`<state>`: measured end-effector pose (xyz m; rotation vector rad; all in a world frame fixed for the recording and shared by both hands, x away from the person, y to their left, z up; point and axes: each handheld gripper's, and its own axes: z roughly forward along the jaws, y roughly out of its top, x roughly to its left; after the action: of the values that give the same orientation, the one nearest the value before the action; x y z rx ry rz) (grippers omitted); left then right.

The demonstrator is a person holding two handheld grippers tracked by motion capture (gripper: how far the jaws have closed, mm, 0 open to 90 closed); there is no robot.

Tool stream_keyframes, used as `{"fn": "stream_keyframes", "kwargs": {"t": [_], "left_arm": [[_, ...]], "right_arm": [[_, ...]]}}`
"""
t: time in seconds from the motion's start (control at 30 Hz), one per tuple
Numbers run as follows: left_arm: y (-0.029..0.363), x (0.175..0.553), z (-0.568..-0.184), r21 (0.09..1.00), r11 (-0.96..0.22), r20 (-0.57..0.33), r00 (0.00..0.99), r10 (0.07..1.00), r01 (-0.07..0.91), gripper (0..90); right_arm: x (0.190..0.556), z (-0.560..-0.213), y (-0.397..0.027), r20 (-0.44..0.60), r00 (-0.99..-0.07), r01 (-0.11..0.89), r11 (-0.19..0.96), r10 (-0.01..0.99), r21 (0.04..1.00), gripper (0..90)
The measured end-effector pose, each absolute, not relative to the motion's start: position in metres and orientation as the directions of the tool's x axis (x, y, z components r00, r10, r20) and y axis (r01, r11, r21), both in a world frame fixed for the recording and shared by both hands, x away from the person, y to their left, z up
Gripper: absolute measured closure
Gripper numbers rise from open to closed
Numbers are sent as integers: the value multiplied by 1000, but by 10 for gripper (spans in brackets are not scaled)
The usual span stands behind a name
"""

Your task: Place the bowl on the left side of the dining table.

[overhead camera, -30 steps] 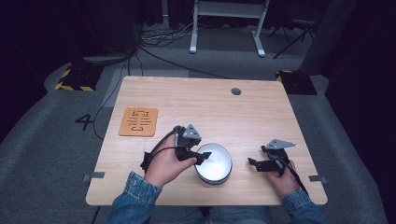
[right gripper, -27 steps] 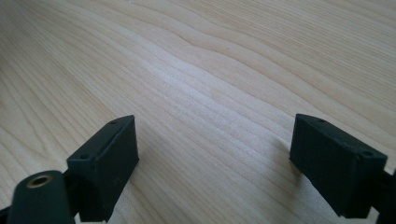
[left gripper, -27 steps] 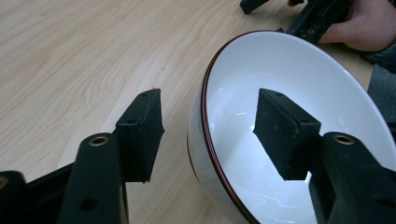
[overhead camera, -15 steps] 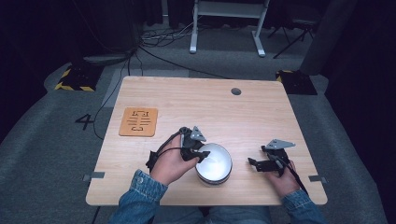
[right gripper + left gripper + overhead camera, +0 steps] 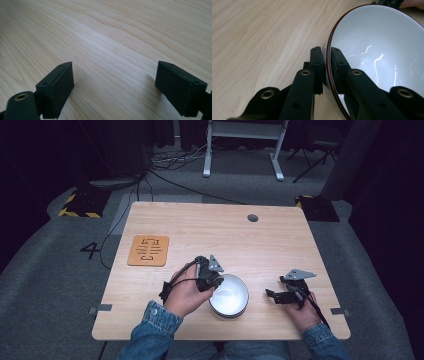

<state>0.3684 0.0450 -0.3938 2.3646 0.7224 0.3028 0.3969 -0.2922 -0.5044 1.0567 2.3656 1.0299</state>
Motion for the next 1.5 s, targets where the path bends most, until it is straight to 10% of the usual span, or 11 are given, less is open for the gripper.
{"fn": "stream_keyframes", "kwargs": {"t": [1.5], "left_arm": [[54,371,-340,667,-610,29,803,595,427,815]], "right_arm": [[397,-504,-292,-22,-661,495,458,750,739,153]]}}
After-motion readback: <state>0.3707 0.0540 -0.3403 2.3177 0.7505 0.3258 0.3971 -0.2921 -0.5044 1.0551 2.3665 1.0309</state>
